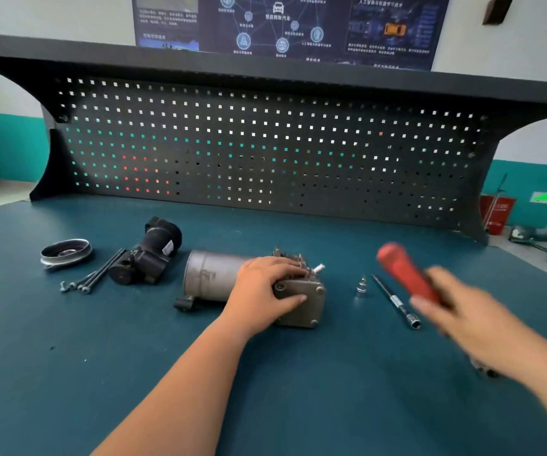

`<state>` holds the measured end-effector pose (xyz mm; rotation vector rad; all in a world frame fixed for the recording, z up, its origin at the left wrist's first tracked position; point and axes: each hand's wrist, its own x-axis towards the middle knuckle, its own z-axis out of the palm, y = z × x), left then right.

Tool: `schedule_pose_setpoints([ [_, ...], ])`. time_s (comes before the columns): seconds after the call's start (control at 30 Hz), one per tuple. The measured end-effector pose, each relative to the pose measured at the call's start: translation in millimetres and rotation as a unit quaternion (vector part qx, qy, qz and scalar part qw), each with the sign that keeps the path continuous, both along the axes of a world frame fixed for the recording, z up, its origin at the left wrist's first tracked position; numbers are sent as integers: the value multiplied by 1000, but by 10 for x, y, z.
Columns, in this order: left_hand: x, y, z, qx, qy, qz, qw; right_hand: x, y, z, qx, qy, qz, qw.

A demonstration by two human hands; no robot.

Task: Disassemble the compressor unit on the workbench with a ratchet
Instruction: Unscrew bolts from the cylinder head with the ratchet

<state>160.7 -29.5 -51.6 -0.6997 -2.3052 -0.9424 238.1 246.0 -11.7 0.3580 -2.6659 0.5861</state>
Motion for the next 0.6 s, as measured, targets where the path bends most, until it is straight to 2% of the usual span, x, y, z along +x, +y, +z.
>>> schedule_pose_setpoints([
  [0.07, 16, 65, -22, -10, 11, 30, 999, -14, -70, 314, -111, 149, -2, 983],
  [0.13, 40, 139, -35, -25, 37, 42, 998, -23, -269, 598, -268, 217, 57, 937],
  [0.17, 49, 169, -33, -28, 52, 42, 997, -49, -381, 690, -364, 218, 112, 899],
  [0.23, 81, 205, -28, -19, 80, 41, 996, -116, -609, 753, -546, 174, 197, 795],
  [0.3, 105, 214, -17, -1, 92, 35, 995, -190, -835, 666, -685, 100, 222, 686],
  [0.37, 113, 205, -28, 8, 89, 11, 996, -264, -983, 480, -765, 52, 205, 609],
  [0.43, 125, 213, -25, 2, 74, -16, 997, -334, -1069, 334, -795, 32, 169, 581],
  [0.6, 141, 272, 1, 21, 35, 1, 999, -343, -1133, 206, -805, 70, 141, 572],
])
